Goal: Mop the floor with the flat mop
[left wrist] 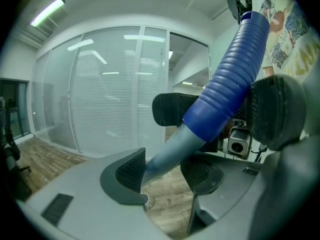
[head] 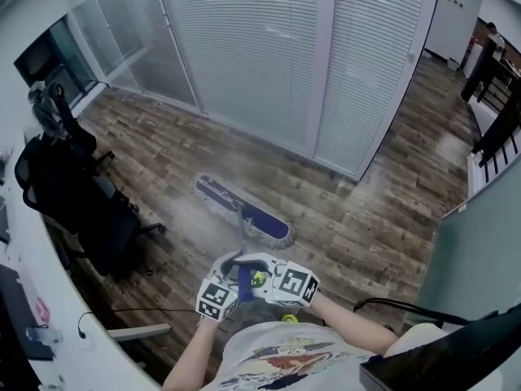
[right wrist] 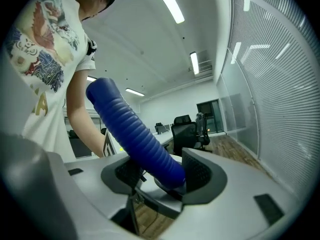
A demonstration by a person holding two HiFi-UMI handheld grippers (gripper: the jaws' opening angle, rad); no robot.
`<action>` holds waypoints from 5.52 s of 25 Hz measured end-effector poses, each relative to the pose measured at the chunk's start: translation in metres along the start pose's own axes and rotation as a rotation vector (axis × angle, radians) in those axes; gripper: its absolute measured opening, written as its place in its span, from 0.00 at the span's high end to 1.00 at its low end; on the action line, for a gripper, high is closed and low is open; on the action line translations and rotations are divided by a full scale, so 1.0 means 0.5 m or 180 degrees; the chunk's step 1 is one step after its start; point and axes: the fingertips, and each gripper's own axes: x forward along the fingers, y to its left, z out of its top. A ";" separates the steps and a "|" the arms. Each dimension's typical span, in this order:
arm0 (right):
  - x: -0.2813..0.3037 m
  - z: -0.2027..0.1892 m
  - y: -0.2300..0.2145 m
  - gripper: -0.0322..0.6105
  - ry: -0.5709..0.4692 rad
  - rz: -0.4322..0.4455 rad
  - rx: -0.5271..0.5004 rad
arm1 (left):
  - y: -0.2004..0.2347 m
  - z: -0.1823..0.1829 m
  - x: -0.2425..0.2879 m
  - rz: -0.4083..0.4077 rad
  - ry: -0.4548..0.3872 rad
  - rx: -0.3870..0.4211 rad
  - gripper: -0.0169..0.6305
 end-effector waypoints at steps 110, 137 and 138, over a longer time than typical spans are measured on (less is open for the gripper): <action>0.314 0.160 -0.518 0.56 0.0055 0.0654 0.0262 | 0.647 0.136 0.201 0.0581 -0.0391 0.0072 0.75; 0.090 0.067 -0.278 0.55 0.0079 0.1421 0.0056 | 0.352 0.074 0.183 0.1148 -0.0455 -0.0057 0.75; 0.105 0.064 -0.286 0.55 0.0075 0.1447 -0.0018 | 0.369 0.066 0.183 0.1136 -0.0442 -0.0025 0.75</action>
